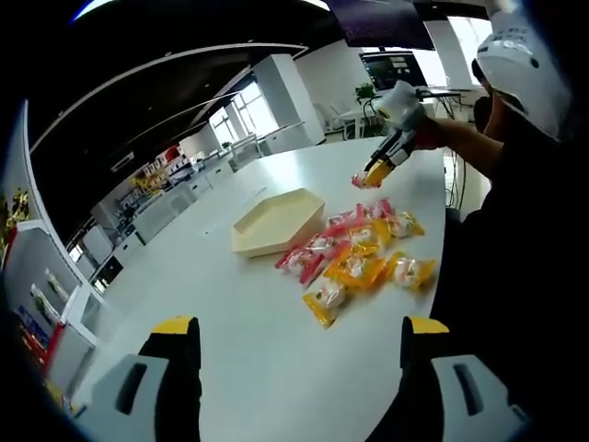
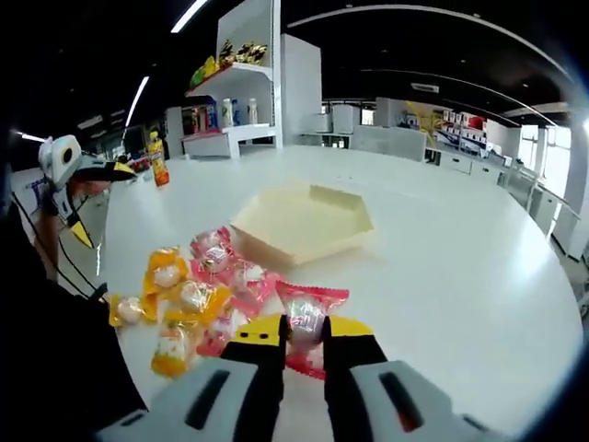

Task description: Pick up the marshmallows scattered on the table and place them into the bowl on the table

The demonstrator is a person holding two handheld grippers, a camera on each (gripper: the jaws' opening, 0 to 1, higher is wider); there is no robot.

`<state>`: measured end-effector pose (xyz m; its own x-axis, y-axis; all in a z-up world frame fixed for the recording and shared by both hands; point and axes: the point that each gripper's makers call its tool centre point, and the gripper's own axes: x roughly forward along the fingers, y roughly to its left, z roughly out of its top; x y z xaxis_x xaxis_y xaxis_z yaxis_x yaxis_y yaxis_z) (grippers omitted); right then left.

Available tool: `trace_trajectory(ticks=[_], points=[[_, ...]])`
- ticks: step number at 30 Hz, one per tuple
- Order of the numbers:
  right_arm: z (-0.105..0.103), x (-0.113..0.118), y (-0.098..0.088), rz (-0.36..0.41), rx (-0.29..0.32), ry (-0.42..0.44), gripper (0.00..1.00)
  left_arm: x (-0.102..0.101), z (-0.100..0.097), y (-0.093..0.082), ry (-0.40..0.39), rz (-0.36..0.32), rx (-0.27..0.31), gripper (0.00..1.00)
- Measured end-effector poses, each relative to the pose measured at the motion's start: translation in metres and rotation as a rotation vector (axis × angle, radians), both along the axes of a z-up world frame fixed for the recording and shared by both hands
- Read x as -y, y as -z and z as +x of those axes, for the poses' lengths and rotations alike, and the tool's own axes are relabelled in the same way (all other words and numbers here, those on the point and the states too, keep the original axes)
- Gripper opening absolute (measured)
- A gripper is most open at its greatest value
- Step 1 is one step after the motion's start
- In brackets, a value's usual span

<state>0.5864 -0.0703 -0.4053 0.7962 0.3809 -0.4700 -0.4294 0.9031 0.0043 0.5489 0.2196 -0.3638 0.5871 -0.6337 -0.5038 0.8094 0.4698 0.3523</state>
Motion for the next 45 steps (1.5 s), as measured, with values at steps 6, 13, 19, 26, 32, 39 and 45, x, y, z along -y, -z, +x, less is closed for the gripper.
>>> trace_trajectory(ticks=[6, 13, 19, 26, 32, 39, 45], points=[[-0.005, 0.009, -0.016, 0.013, 0.033, 0.021, 0.13, 0.0, 0.0, -0.001, -0.003, -0.006, 0.003, 0.89], [-0.011, 0.014, -0.035, 0.048, 0.071, 0.024, 0.13, 0.001, 0.0, -0.002, -0.004, -0.009, 0.006, 0.89], [-0.015, 0.018, -0.048, 0.068, 0.101, 0.028, 0.13, 0.002, 0.0, -0.004, -0.003, -0.014, 0.013, 0.89], [-0.018, 0.022, -0.058, 0.101, 0.12, 0.034, 0.13, 0.002, 0.0, -0.005, -0.008, -0.015, 0.015, 0.89], [-0.018, 0.023, -0.062, 0.106, 0.133, 0.039, 0.13, 0.004, 0.001, -0.004, -0.004, -0.015, 0.013, 0.89], [-0.017, 0.023, -0.064, 0.115, 0.138, 0.041, 0.13, 0.004, 0.002, -0.006, -0.004, -0.018, 0.017, 0.89], [-0.017, 0.022, -0.064, 0.12, 0.136, 0.04, 0.13, 0.003, 0.003, -0.007, -0.007, -0.018, 0.02, 0.89]])
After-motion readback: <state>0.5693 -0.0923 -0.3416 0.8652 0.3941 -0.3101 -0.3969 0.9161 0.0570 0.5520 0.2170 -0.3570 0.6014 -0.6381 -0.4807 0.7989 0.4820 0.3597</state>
